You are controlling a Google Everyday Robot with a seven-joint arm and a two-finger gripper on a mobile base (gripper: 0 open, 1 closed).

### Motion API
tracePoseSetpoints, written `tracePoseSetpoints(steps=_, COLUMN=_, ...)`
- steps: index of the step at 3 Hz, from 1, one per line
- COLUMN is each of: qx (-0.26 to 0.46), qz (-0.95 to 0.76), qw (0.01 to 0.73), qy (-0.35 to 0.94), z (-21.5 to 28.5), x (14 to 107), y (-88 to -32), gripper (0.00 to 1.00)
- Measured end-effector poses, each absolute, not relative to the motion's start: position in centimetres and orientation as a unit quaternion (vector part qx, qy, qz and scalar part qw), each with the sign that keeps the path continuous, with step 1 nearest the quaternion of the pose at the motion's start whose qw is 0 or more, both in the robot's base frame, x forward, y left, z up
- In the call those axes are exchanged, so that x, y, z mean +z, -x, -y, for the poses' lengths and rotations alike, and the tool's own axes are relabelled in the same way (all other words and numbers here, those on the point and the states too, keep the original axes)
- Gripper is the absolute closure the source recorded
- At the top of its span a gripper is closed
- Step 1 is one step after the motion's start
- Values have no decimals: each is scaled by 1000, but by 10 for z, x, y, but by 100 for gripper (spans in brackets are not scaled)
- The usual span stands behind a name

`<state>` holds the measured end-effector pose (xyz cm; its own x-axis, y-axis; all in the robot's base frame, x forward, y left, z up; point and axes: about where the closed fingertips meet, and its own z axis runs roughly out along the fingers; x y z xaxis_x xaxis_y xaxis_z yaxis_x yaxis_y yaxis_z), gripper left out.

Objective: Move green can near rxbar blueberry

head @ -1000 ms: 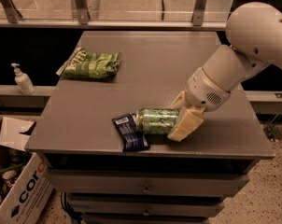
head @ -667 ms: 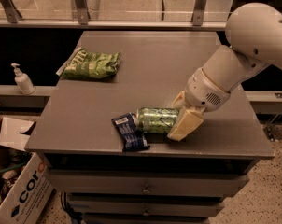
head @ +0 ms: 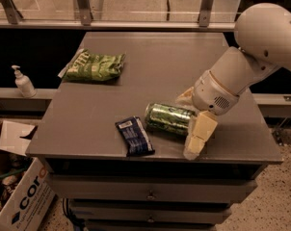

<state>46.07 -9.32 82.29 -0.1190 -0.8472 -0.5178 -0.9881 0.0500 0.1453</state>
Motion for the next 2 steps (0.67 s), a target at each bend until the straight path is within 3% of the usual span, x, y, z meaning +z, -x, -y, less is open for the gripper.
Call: tracePoseSetpoints(steps=2, qx=242, qz=-708, qw=161, qy=644, z=97, x=834, y=-460, gripper=0)
